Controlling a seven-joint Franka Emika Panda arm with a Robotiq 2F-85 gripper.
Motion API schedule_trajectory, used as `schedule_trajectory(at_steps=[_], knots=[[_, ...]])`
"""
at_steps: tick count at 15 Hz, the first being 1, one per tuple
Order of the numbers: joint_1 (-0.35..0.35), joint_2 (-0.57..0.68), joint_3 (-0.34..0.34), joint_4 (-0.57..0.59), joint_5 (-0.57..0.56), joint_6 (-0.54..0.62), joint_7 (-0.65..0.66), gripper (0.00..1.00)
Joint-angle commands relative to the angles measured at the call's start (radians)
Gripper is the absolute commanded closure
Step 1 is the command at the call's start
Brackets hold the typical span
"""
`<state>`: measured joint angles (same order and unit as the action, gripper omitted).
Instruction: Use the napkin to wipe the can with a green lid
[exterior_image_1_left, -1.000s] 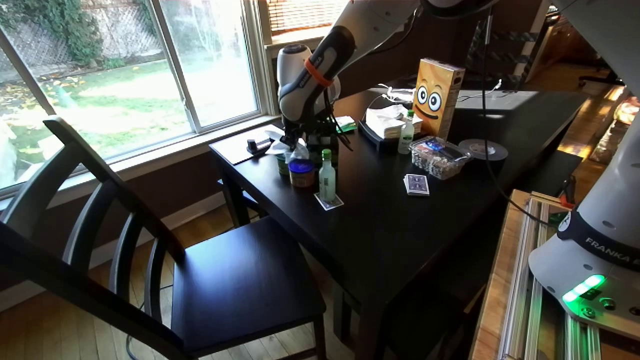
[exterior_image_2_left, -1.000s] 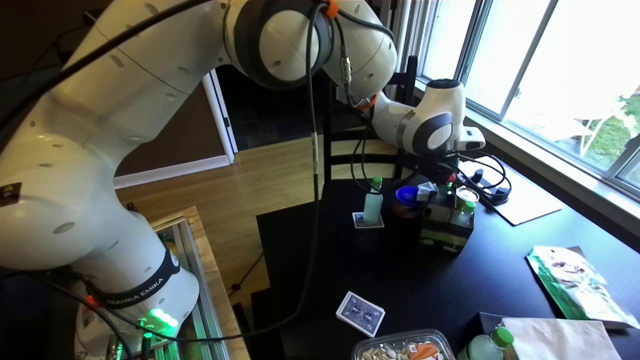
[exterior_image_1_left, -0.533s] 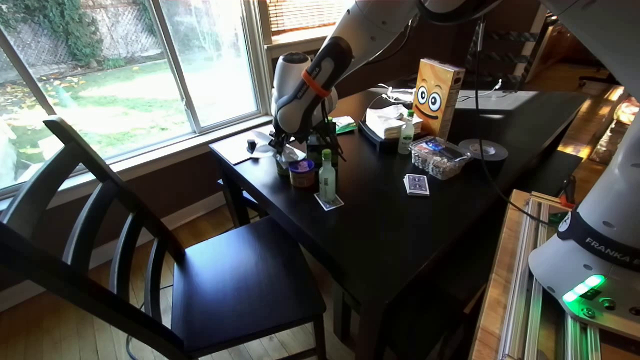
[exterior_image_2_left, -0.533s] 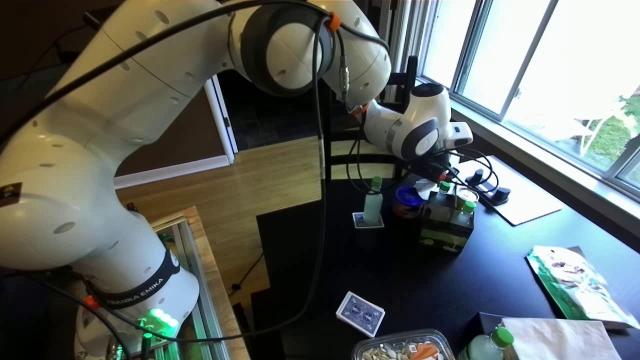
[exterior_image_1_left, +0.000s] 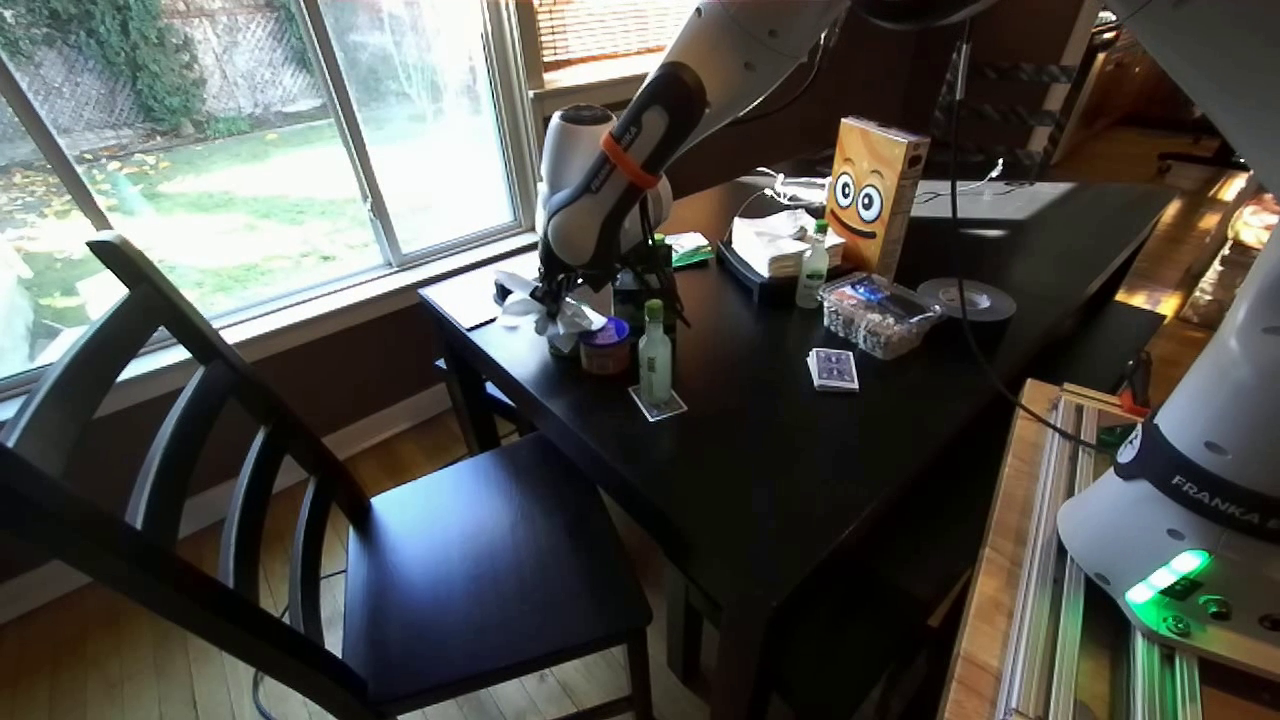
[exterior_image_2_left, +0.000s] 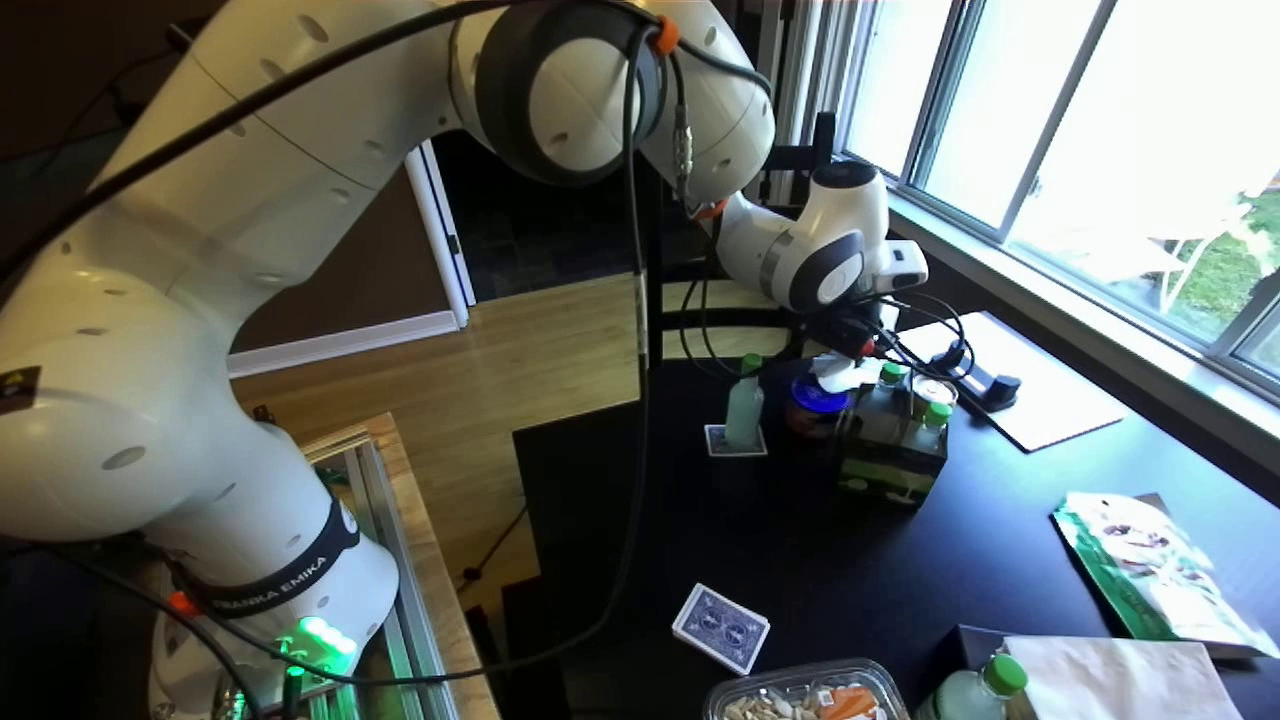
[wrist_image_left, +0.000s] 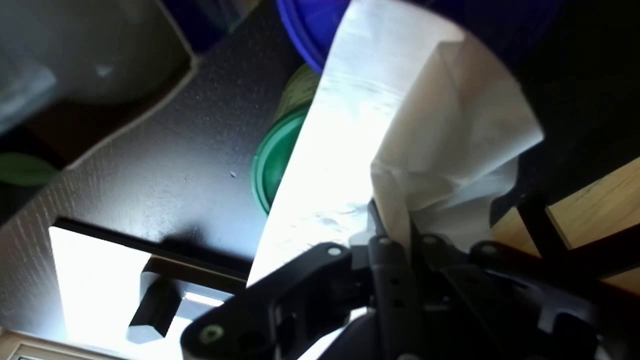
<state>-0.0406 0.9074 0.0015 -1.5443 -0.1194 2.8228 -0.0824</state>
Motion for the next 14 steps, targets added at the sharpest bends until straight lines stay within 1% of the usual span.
schedule_trajectory(at_steps=[1, 2, 4, 5, 9, 11, 14], knots=[[0.009, -0.061, -0.033, -0.06, 0.013, -0.099, 0.019, 0.99], [0.01, -0.066, -0.044, -0.06, 0.013, -0.125, 0.03, 0.99], [0.01, -0.065, -0.06, -0.055, 0.007, -0.143, 0.037, 0.99], [0.009, -0.054, -0.066, -0.048, 0.003, -0.127, 0.034, 0.99], [-0.003, -0.015, -0.05, -0.032, 0.014, -0.013, 0.027, 0.99], [0.001, 0.003, -0.051, -0.034, 0.011, 0.071, 0.028, 0.99], [-0.036, 0.003, 0.018, -0.05, 0.038, 0.134, -0.006, 0.99]])
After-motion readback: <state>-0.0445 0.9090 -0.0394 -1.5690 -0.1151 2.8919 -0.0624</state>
